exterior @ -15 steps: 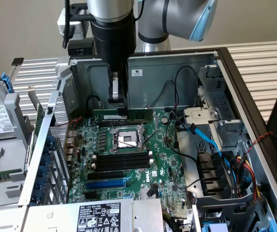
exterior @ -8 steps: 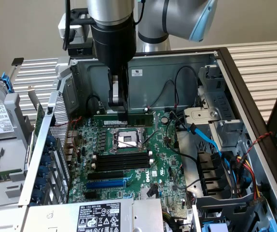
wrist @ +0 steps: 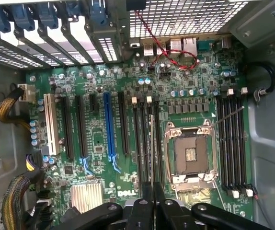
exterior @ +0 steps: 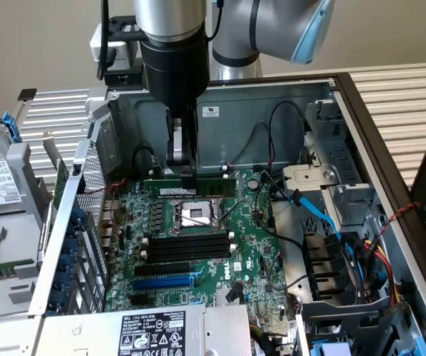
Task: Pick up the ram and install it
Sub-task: 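Pick up the ram and move it above insertion slot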
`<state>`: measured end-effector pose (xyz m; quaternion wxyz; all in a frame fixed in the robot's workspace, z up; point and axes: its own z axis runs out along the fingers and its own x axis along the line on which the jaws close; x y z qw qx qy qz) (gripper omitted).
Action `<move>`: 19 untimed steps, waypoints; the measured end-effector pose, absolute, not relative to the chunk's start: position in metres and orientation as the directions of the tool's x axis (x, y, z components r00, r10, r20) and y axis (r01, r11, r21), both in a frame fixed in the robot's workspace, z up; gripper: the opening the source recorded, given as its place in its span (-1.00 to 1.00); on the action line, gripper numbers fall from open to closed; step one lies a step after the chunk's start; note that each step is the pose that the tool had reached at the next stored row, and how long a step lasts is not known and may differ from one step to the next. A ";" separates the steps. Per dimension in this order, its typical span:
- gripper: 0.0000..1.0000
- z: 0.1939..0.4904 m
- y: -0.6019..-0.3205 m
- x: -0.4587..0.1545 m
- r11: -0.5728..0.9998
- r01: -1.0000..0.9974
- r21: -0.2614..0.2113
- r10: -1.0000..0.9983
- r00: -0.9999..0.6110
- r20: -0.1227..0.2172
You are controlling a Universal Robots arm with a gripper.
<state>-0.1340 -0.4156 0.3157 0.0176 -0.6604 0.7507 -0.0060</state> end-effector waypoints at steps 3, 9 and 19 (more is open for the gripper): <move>-0.76 0.315 -0.416 -0.134 0.127 -0.991 -0.031 -0.992 -0.127 -0.012; -0.76 0.312 -0.416 -0.134 0.125 -0.992 -0.032 -0.992 -0.125 0.000; -0.76 0.297 -0.415 -0.134 0.042 -0.999 -0.032 -0.999 -0.042 0.008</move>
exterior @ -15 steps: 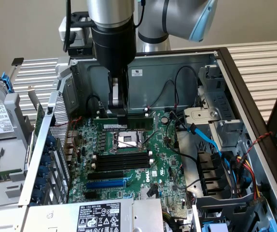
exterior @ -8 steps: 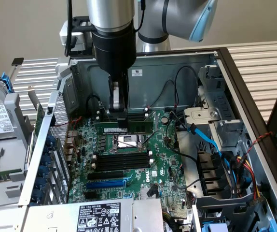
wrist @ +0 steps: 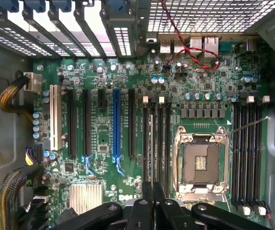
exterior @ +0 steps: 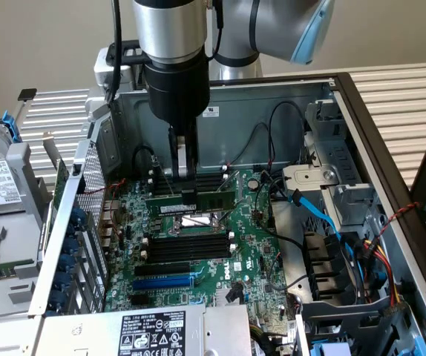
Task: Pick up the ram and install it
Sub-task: 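Pick up the ram and move it above insertion slot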
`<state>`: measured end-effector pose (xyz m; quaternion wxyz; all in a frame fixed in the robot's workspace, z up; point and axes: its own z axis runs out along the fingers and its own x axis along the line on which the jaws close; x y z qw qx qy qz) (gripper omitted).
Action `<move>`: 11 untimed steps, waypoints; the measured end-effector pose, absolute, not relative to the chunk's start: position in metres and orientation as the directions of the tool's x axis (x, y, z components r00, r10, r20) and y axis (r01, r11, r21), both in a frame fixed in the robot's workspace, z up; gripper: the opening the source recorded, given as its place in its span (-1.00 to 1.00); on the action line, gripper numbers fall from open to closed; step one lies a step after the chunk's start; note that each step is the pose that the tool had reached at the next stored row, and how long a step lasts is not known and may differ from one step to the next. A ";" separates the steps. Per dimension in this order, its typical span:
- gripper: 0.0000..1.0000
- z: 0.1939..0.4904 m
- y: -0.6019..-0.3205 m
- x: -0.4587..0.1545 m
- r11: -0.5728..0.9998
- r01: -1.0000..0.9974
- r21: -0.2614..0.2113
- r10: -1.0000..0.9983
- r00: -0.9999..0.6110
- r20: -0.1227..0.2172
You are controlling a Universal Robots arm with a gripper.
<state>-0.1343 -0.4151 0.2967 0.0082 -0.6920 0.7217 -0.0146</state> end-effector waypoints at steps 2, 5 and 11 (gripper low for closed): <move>-0.76 0.295 -0.415 -0.135 0.043 -0.999 -0.033 -0.999 -0.043 0.016; -0.76 0.291 -0.415 -0.136 0.045 -0.998 -0.033 -0.999 -0.046 0.026; -0.76 0.290 -0.415 -0.136 0.045 -0.998 -0.033 -0.998 -0.046 0.033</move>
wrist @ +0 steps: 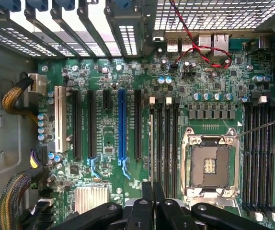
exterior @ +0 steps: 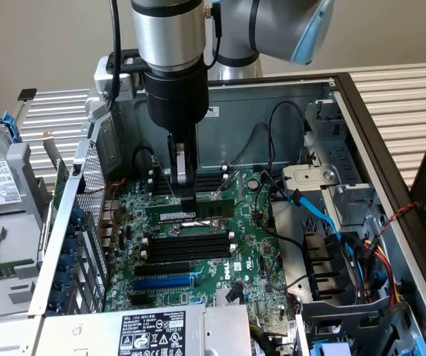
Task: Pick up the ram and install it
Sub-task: 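Pick up the ram and move it above insertion slot, then insert the ram into the slot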
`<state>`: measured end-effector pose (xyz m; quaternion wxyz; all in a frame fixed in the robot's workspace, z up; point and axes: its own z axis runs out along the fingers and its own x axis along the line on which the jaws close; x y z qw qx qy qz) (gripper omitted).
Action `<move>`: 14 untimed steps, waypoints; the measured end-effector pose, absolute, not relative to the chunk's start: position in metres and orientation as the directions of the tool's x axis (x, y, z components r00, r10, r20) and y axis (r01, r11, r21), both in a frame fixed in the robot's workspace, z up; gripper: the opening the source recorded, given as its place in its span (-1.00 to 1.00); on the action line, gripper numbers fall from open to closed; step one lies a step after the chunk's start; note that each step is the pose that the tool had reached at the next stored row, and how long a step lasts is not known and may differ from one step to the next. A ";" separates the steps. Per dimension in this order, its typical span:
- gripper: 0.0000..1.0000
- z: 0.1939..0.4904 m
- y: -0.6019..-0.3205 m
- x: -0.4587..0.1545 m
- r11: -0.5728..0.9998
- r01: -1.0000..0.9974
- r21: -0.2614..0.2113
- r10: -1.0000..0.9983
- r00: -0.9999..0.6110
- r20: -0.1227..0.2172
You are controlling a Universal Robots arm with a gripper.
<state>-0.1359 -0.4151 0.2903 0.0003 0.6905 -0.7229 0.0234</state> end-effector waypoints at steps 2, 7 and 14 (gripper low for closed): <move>-0.76 0.290 -0.415 -0.136 0.046 -0.998 -0.033 -0.998 -0.048 0.033; -0.76 0.290 -0.415 -0.136 0.050 -0.998 -0.033 -0.998 -0.051 0.033; -0.76 0.290 -0.415 -0.136 0.050 -0.998 -0.033 -0.998 -0.052 0.033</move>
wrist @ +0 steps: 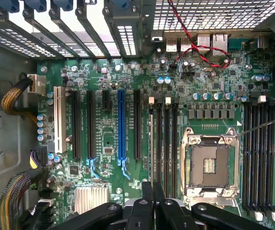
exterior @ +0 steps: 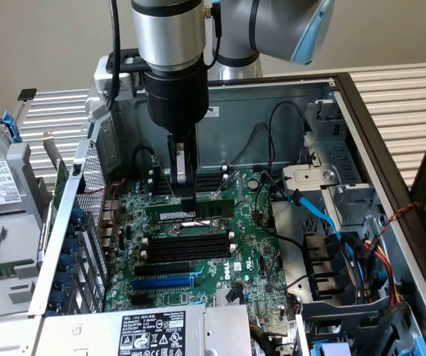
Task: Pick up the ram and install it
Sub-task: 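Insert the ram into the slot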
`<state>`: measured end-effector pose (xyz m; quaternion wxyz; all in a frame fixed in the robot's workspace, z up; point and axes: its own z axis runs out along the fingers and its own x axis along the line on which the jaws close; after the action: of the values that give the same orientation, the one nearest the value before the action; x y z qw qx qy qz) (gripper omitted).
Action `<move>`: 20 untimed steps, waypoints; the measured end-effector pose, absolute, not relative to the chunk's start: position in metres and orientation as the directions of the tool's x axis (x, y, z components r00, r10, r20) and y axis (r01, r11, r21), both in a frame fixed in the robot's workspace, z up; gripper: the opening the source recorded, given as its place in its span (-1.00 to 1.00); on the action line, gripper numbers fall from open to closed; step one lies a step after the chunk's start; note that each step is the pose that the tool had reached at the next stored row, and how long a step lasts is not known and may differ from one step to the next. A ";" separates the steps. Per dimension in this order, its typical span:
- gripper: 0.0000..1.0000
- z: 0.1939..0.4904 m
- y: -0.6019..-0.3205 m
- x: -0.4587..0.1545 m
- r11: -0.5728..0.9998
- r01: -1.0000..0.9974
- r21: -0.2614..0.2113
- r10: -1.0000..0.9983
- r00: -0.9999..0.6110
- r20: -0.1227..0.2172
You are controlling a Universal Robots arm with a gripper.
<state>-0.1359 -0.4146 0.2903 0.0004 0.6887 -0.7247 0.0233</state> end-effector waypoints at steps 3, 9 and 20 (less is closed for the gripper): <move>-0.76 0.290 -0.415 -0.136 0.050 -0.998 -0.033 -0.998 -0.052 0.033; -0.76 0.282 -0.415 -0.136 0.052 -0.998 -0.028 -0.998 -0.053 0.033; -0.76 0.267 -0.414 -0.136 0.088 -0.996 -0.005 -0.996 -0.088 0.034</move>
<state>-0.1361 -0.4136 0.2671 0.0111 0.6751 -0.7375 0.0133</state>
